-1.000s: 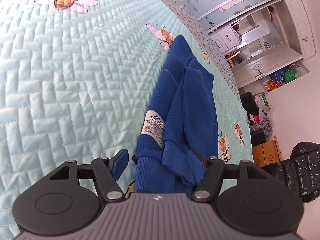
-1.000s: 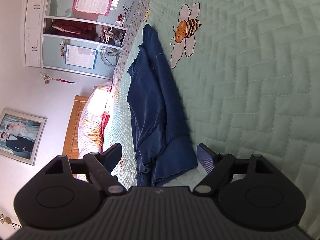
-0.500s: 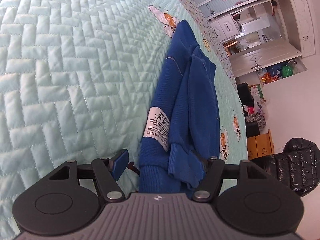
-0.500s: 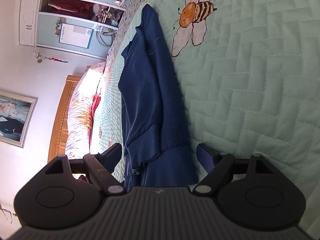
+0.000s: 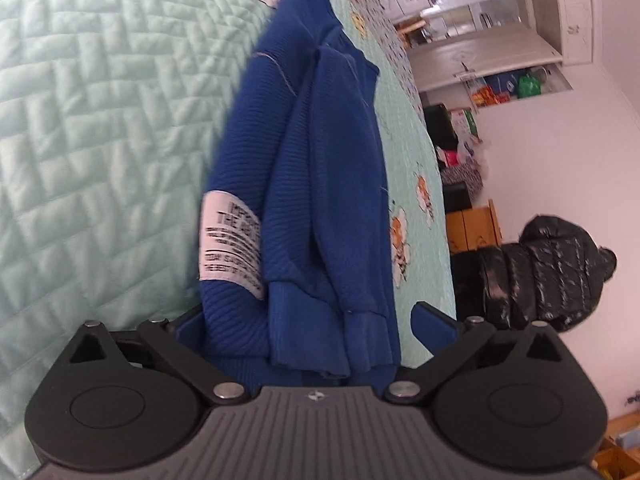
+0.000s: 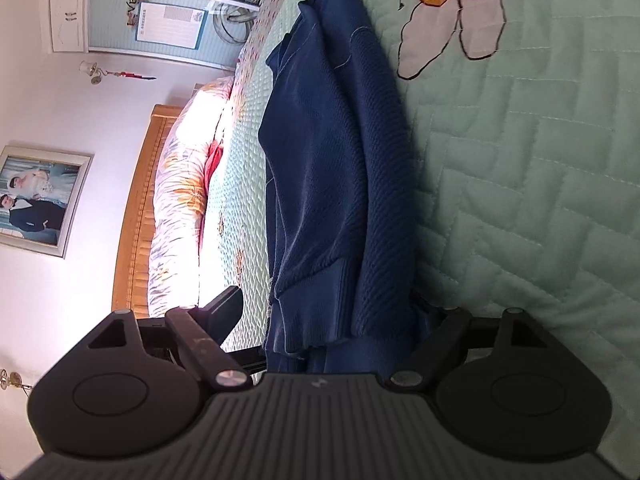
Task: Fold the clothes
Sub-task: 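Grasp the folded sweatshirt edge with both grippers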
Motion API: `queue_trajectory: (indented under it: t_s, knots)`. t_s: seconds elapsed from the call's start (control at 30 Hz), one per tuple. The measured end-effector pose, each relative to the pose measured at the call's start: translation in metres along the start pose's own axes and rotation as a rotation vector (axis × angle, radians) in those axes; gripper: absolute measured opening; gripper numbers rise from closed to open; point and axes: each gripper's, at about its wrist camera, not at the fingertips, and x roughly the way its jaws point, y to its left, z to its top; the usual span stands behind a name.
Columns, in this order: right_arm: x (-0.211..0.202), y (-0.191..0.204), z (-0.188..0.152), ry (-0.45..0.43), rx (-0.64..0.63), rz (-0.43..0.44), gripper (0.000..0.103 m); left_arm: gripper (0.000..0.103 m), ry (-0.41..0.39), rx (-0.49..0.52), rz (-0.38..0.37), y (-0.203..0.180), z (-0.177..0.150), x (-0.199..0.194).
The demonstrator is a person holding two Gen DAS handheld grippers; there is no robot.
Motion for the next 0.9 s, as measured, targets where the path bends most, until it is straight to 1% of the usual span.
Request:
queue_trajectory:
  t_s: [0.1, 0.2, 0.27, 0.3, 0.37, 0.47, 0.53, 0.57, 0.6, 0.63, 0.67, 0.7, 0.73, 0.77, 0.8, 0.83, 0.87, 0.9]
  knots:
    - [0.004, -0.001, 0.003, 0.015, -0.009, 0.038, 0.083, 0.103, 0.044, 0.051, -0.004, -0.006, 0.0, 0.01]
    - [-0.003, -0.007, 0.003, 0.011, -0.006, 0.095, 0.083, 0.103, 0.047, 0.032, -0.029, -0.001, 0.0, 0.012]
    - [-0.007, -0.01, 0.002, 0.006, -0.015, 0.125, 0.083, 0.102, 0.044, 0.038, -0.018, -0.001, -0.001, 0.011]
    - [-0.007, -0.009, 0.001, 0.004, -0.016, 0.124, 0.083, 0.098, 0.042, 0.045, -0.009, -0.002, -0.002, 0.011]
    - [-0.008, -0.008, 0.0, 0.003, -0.015, 0.117, 0.083, 0.095, 0.032, 0.06, 0.013, -0.005, -0.003, 0.009]
    - [-0.007, -0.006, 0.001, 0.02, -0.023, 0.111, 0.083, 0.093, 0.021, 0.051, 0.006, -0.003, -0.003, 0.009]
    - [-0.009, -0.007, 0.0, 0.026, -0.031, 0.105, 0.08, 0.093, 0.022, 0.046, 0.004, -0.003, -0.002, 0.01]
    - [-0.01, -0.008, 0.0, 0.029, -0.034, 0.101, 0.073, 0.094, 0.022, 0.046, 0.006, -0.004, -0.001, 0.01]
    - [-0.009, -0.01, -0.001, 0.029, -0.034, 0.077, 0.058, 0.096, 0.021, 0.046, 0.009, -0.006, -0.001, 0.011]
    - [-0.008, -0.012, -0.002, 0.03, -0.034, 0.053, 0.049, 0.097, 0.021, 0.046, 0.012, -0.007, -0.001, 0.012]
    - [-0.007, -0.014, -0.003, 0.03, -0.033, 0.03, 0.028, 0.098, 0.019, 0.05, 0.018, -0.009, -0.001, 0.013]
    - [-0.005, -0.02, -0.006, 0.026, -0.022, 0.029, 0.025, 0.098, 0.015, 0.068, 0.038, -0.013, -0.001, 0.014]
    - [-0.006, -0.021, -0.007, 0.017, -0.025, 0.04, 0.024, 0.097, 0.01, 0.094, 0.065, -0.017, -0.002, 0.014]
    - [-0.006, -0.023, -0.009, 0.008, -0.027, 0.051, 0.024, 0.086, 0.004, 0.121, 0.092, -0.022, -0.003, 0.014]
    - [-0.007, -0.021, -0.01, 0.004, -0.032, 0.045, 0.024, 0.056, -0.001, 0.168, 0.14, -0.027, -0.004, 0.015]
    - [-0.007, -0.019, -0.011, 0.001, -0.042, 0.03, 0.024, 0.041, 0.0, 0.214, 0.194, -0.031, -0.005, 0.016]
    - [-0.006, -0.015, -0.012, 0.0, -0.057, 0.017, 0.024, 0.037, -0.003, 0.215, 0.209, -0.03, -0.004, 0.016]
    - [-0.005, -0.012, -0.013, -0.001, -0.072, 0.003, 0.024, 0.034, -0.011, 0.19, 0.196, -0.026, -0.003, 0.015]
